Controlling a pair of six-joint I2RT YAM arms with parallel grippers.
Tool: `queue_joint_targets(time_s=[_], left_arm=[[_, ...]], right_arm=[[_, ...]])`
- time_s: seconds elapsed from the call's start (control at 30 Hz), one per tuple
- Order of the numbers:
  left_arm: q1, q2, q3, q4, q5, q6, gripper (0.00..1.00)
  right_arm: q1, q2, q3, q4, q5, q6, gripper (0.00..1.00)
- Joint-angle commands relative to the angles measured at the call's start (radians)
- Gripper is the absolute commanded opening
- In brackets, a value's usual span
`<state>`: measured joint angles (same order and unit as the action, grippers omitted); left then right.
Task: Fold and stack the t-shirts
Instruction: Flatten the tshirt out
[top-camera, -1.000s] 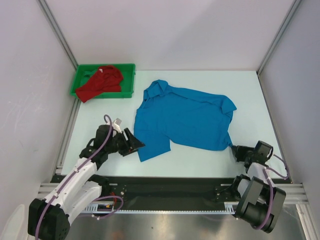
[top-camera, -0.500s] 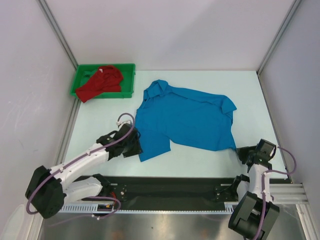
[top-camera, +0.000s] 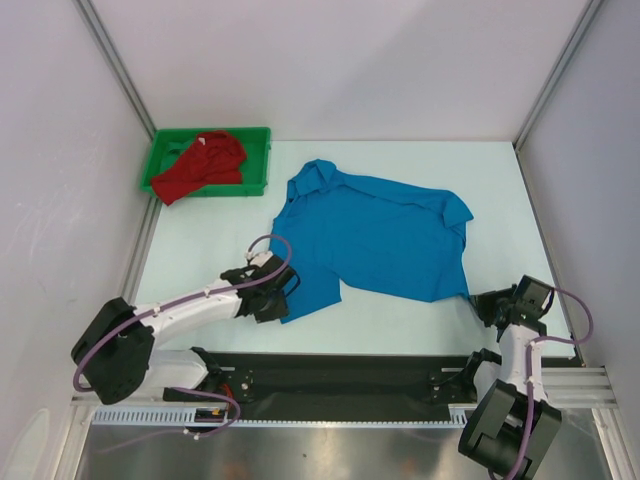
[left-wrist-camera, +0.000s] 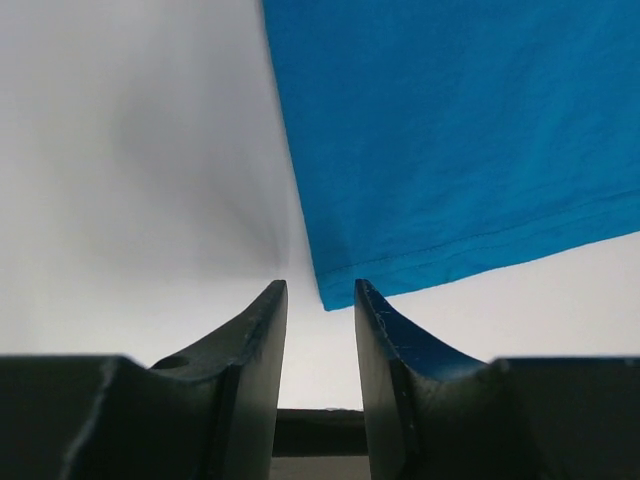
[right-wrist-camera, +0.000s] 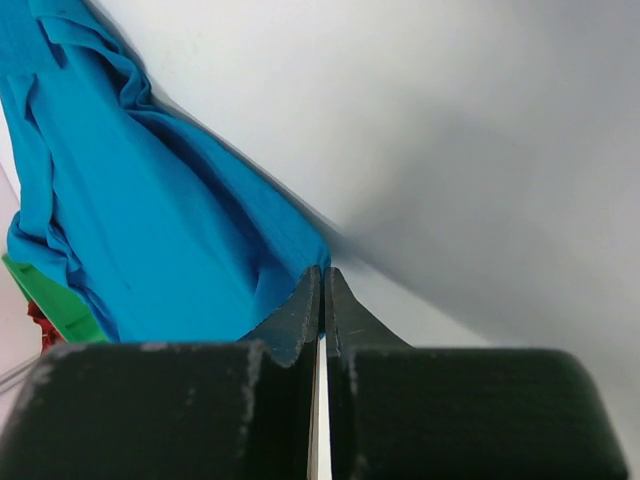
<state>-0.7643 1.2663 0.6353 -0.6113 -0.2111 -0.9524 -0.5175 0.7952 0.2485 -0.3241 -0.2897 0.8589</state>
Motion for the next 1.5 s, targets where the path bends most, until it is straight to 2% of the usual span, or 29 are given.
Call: queue_joint_targets(time_s=[0.0,0.13,0.47,0.57,0.77,0.8,0.83,0.93,1.03,1.2,1.4,1.47], left_arm=[[-0.020,0.008,0.009,0.019,-0.024,-0.042,0.39],[-0.038,0.034,0.007,0.016,-0.039,-0.057,0.44],[-0.040,0.114,0.004,0.041,-0.051,-0.057,0.42],[-0.040,0.107,-0.029,0.073,-0.040,-0.066,0.36],[-0.029,0.137,-0.034,0.146,-0.037,-0.019,0.19],[-0.027,0.145,-0.028,0.151,-0.037,-0.014,0.08],[-0.021,0.151,-0.026,0.156,-0.040,-0.006,0.00],[-0.017,0.127,-0.011,0.140,-0.066,0.013,0.00],[-0.015,0.033,0.023,0.081,-0.131,0.053,0.00],[-0.009,-0.152,0.187,0.009,-0.257,0.171,0.00],[0.023,-0.140,0.473,0.007,-0.440,0.357,0.00],[0.054,-0.114,0.576,0.034,-0.452,0.431,0.00]], right_arm=[[-0.007,0.007,0.037,0.002,-0.020,-0.021,0.00],[-0.007,0.015,0.026,0.017,-0.025,-0.017,0.00],[-0.009,0.027,0.021,0.026,-0.026,-0.018,0.00],[-0.010,0.026,0.025,0.026,-0.025,-0.015,0.00],[-0.010,0.022,0.031,0.022,-0.035,-0.017,0.00],[-0.010,0.021,0.038,0.016,-0.031,-0.021,0.00],[-0.010,0.019,0.041,0.007,-0.028,-0.027,0.00],[-0.010,0.015,0.061,-0.009,-0.016,-0.064,0.00],[-0.010,0.018,0.101,-0.042,0.020,-0.119,0.00],[-0.009,0.025,0.196,-0.078,0.073,-0.216,0.00],[0.059,0.061,0.417,-0.124,0.164,-0.345,0.00],[0.094,0.099,0.506,-0.128,0.190,-0.369,0.00]])
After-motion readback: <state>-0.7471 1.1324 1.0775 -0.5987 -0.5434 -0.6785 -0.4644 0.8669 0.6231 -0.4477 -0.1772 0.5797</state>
